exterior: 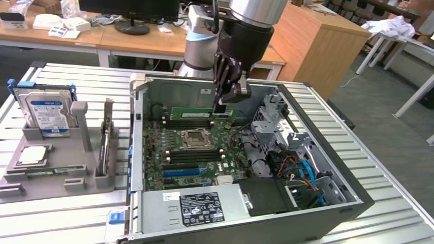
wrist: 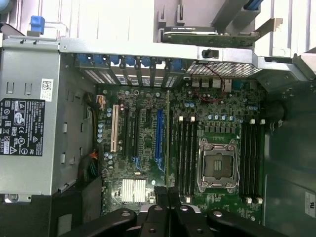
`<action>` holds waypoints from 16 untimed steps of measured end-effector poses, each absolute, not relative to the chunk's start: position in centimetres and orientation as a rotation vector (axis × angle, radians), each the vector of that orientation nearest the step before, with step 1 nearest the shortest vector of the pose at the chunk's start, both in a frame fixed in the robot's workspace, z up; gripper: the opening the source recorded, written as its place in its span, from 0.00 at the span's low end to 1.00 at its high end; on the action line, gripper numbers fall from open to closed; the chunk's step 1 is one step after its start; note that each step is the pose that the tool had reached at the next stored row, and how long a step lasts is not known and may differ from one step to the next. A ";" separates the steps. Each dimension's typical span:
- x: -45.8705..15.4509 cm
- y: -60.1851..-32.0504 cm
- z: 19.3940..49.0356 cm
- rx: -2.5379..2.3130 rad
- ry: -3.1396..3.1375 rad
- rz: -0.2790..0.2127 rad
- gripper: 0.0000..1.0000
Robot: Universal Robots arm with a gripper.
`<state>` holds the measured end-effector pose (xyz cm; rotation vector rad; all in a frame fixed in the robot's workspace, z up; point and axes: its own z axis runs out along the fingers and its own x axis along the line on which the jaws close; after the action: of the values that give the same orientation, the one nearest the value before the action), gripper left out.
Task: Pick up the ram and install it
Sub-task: 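Pick up the ram and move it above insertion slot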
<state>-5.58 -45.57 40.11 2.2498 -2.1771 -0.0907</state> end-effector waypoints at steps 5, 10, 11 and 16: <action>-5.6 -45.1 40.1 2.250 -2.177 -0.091 0.12; -5.6 -44.4 40.1 2.250 -2.177 -0.091 0.12; -5.6 -44.2 40.1 2.250 -2.177 -0.091 0.12; -5.6 -43.4 40.0 2.250 -2.177 -0.091 0.12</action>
<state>-5.58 -43.44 40.03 2.2496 -2.1775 -0.0908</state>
